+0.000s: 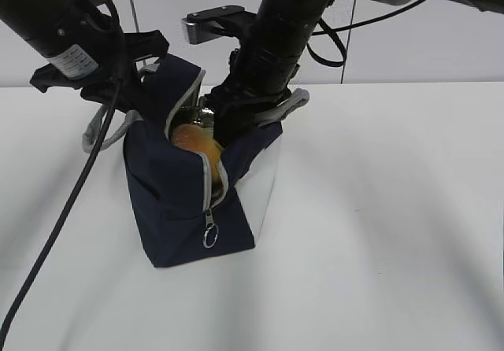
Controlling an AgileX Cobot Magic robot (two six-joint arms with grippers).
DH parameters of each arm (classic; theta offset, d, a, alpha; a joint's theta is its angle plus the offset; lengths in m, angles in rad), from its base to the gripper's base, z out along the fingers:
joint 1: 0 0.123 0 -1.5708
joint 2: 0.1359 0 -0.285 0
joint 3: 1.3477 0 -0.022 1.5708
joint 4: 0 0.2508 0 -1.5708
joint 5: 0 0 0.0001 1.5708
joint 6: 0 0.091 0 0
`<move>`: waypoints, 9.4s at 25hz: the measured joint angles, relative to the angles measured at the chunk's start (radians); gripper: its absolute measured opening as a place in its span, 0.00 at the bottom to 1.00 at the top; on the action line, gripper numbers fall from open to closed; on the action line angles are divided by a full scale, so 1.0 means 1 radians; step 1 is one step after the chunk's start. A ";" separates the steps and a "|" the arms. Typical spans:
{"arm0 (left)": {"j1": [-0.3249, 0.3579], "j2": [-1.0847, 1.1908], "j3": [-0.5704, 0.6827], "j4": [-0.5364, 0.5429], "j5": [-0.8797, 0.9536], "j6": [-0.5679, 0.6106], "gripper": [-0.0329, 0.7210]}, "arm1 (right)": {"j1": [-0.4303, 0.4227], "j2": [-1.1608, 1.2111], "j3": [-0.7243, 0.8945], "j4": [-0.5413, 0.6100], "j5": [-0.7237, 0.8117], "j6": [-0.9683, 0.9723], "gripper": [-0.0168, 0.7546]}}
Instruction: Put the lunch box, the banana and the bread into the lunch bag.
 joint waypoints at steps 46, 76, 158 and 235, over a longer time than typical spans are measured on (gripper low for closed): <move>-0.053 0.069 -0.161 -0.161 0.002 0.097 0.04 | -0.008 -0.316 -0.012 -0.117 0.059 0.265 0.04; -0.150 0.191 -0.282 -0.080 0.078 0.098 0.06 | -0.008 -0.551 0.658 -0.003 -0.399 0.271 0.21; -0.150 -0.498 0.445 0.126 -0.199 0.229 0.54 | -0.030 -0.459 1.486 1.555 -0.433 -1.847 0.62; -0.150 -0.498 0.445 0.137 -0.177 0.229 0.51 | -0.030 -0.453 1.325 1.326 -0.566 -1.546 0.02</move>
